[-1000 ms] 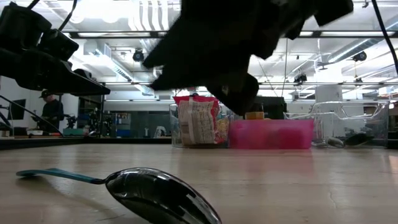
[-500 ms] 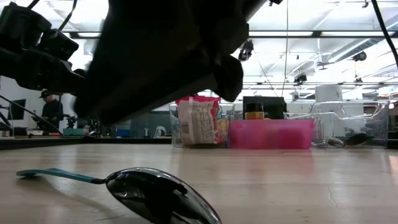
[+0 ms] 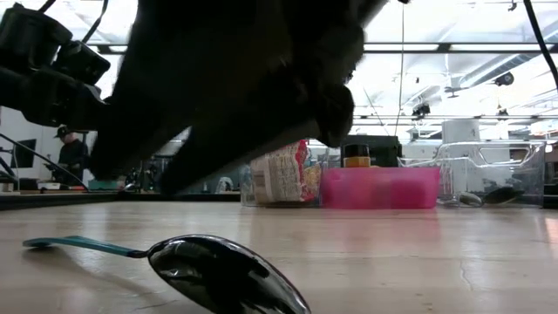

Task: Pick & Place Food Item
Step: Put the blue spoon into the right transparent bin

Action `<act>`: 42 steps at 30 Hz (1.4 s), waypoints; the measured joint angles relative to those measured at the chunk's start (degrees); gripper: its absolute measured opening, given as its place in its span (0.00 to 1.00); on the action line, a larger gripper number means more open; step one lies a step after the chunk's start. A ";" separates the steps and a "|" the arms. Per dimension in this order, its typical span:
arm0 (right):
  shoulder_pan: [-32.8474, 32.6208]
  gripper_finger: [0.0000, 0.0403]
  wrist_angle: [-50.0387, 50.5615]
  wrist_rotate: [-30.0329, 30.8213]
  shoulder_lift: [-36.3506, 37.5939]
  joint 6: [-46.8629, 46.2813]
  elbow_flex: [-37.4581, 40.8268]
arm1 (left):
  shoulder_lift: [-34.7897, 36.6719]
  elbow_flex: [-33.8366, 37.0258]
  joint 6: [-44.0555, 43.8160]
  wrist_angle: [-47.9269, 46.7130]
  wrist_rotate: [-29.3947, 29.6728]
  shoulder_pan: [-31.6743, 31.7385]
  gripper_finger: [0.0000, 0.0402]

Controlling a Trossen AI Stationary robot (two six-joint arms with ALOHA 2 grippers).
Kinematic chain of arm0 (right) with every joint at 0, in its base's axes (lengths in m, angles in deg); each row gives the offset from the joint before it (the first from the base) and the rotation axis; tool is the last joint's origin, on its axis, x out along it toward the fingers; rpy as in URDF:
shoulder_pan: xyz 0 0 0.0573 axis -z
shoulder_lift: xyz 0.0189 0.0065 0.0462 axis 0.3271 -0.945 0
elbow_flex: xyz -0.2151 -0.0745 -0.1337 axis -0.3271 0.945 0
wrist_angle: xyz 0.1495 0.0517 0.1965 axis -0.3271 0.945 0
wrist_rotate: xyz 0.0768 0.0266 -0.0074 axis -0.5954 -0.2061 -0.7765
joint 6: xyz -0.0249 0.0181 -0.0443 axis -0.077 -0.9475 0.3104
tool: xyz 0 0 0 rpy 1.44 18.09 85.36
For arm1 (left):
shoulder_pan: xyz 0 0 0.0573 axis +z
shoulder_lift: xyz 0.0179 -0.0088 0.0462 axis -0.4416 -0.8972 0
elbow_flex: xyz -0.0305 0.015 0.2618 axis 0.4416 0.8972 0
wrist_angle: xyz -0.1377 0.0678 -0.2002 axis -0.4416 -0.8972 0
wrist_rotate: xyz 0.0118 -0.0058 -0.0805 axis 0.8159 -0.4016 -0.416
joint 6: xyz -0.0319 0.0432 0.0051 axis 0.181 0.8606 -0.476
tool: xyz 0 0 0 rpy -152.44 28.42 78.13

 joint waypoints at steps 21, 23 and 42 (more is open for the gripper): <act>-1.13 0.29 -8.13 -0.36 -0.02 -1.43 6.27 | 0.02 0.00 0.13 0.00 0.00 0.00 0.61; -1.13 0.29 -9.69 -0.37 -0.02 -1.33 7.33 | 0.02 0.00 0.13 0.00 0.00 0.00 0.61; -0.85 0.29 -5.20 -0.17 0.23 2.96 8.61 | 0.02 0.00 -0.02 0.00 0.00 0.00 0.61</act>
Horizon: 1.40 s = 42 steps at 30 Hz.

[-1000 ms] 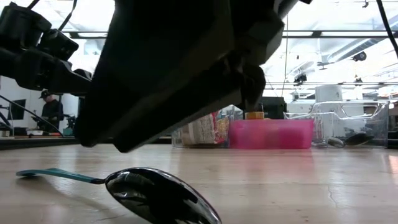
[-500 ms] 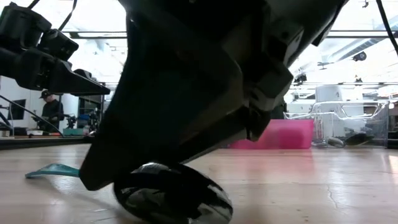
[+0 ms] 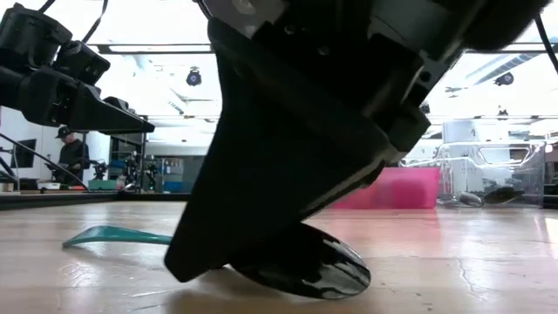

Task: Pick & Place Food Item
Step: Put the blue spoon into the right transparent bin

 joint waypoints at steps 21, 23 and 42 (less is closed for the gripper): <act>0.68 0.29 15.02 0.16 3.38 -1.59 0.20 | 0.00 0.00 0.04 0.00 0.00 0.00 0.61; 0.68 0.29 15.15 0.15 3.40 -1.93 0.20 | -0.02 0.00 0.06 0.00 0.00 0.01 0.61; 0.62 0.11 15.43 0.22 3.58 -2.64 0.09 | 0.00 0.00 0.15 0.00 0.00 0.00 0.61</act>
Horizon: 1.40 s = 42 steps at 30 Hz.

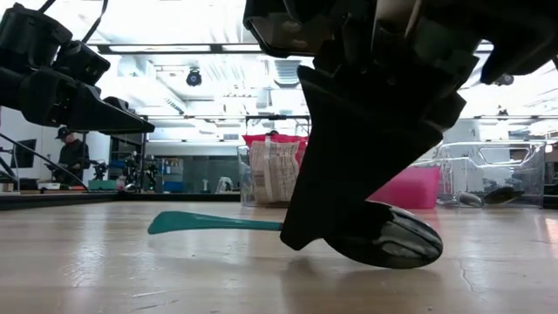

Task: Pick & Place Food Item
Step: Put the blue spoon into the right transparent bin

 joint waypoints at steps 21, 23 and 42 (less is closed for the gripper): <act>0.02 0.10 0.13 0.04 -0.02 0.09 0.07 | 0.00 0.00 -0.15 0.00 0.00 0.01 0.61; 0.02 0.10 0.13 0.06 -0.04 0.11 0.07 | 0.00 0.00 -0.15 0.00 0.00 0.01 0.61; 0.00 0.10 7.59 0.34 1.61 -1.60 0.17 | 0.00 0.00 0.01 0.00 0.01 0.00 0.61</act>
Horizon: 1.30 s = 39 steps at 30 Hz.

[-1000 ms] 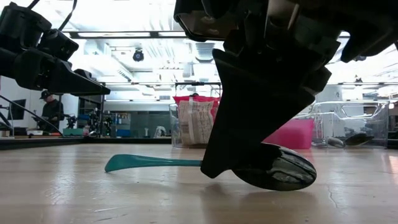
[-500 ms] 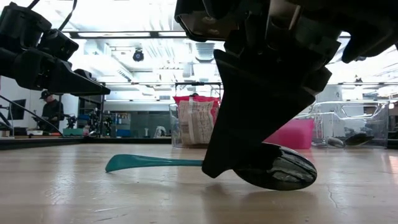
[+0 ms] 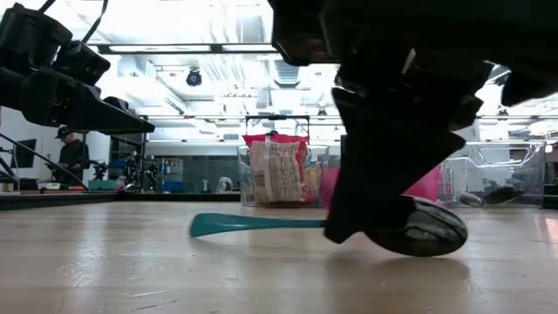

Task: Pick & Place Food Item
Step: Put the blue spoon into the right transparent bin

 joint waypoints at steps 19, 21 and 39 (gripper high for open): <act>-0.11 0.03 11.92 -0.31 1.21 -7.55 0.04 | 0.01 0.00 -0.03 0.00 -0.01 0.00 0.61; -0.11 0.03 11.97 -0.31 1.21 -7.54 0.04 | 0.02 0.00 -0.03 0.00 -0.01 0.01 0.61; -0.11 0.03 13.03 1.56 2.98 -7.75 0.02 | 0.00 0.00 -0.16 0.00 0.01 0.00 0.61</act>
